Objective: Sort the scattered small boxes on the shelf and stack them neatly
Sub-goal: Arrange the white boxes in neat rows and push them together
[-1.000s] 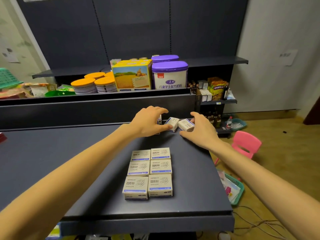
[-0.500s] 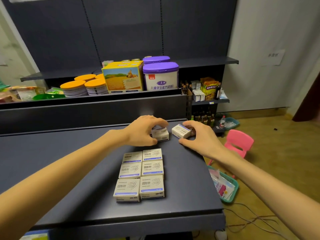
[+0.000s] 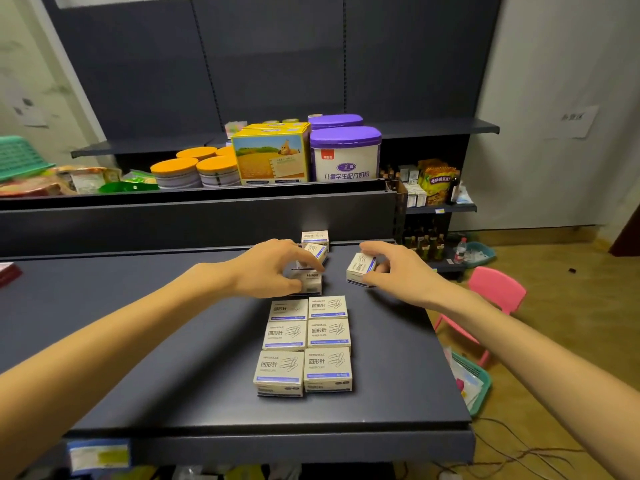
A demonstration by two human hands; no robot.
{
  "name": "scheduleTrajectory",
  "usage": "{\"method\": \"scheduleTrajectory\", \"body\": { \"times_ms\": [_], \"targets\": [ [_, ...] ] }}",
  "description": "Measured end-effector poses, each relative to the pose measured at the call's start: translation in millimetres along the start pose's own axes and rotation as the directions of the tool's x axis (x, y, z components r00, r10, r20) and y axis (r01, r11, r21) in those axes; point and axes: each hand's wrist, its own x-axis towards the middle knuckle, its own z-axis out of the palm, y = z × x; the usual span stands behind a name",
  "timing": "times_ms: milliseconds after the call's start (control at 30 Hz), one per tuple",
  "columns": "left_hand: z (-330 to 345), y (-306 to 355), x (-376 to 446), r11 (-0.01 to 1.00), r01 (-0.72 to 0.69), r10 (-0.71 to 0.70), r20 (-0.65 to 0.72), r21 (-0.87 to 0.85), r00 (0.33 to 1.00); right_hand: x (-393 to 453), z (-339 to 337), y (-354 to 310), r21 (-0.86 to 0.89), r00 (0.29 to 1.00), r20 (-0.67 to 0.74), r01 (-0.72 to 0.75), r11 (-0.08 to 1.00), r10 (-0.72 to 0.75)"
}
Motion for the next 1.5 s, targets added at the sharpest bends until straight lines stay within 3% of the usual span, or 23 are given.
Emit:
{"method": "scheduleTrajectory", "body": {
  "times_ms": [233, 400, 500, 767, 1033, 1100, 1200, 1333, 1500],
  "targets": [
    [-3, -22, -18, 0.976, 0.048, -0.044, 0.026, -0.214, 0.999, 4, 5, -5, 0.024, 0.998, -0.056, -0.040, 0.999, 0.042],
    [-1, -22, -26, 0.939, 0.068, -0.054, 0.050, -0.338, 0.997, 9, 18, -16, -0.129, 0.993, -0.074, -0.100, 0.987, 0.091],
    [3, -22, -28, 0.901, 0.109, -0.098, 0.046, -0.419, 0.994, 10, 22, -24, -0.057, 0.995, -0.038, -0.096, 0.994, 0.094],
    [7, -7, -38, 0.868, 0.146, -0.109, 0.105, -0.474, 0.988, 8, 32, -35, -0.062, 0.995, -0.042, -0.097, 0.993, 0.094],
    [14, 4, -64, 0.916, 0.144, -0.062, 0.223, -0.374, 0.973, -7, 24, -43, -0.079, 0.996, 0.081, 0.033, 0.996, -0.027],
    [18, 7, -72, 0.940, 0.133, -0.061, 0.228, -0.315, 0.972, -15, 22, -48, -0.010, 0.994, 0.102, 0.050, 0.999, -0.048],
    [23, 11, -84, 0.982, 0.109, -0.070, 0.239, -0.152, 0.968, -37, 15, -58, 0.118, 0.958, 0.254, 0.104, 0.988, -0.131],
    [24, 17, -89, 0.994, 0.103, -0.087, 0.280, -0.044, 0.956, -66, 18, -62, -0.088, 0.894, 0.417, 0.223, 0.971, -0.168],
    [27, 19, -86, 0.997, 0.081, -0.080, 0.244, 0.004, 0.967, -68, 22, -58, -0.180, 0.890, 0.434, 0.235, 0.955, -0.137]
  ]
}}
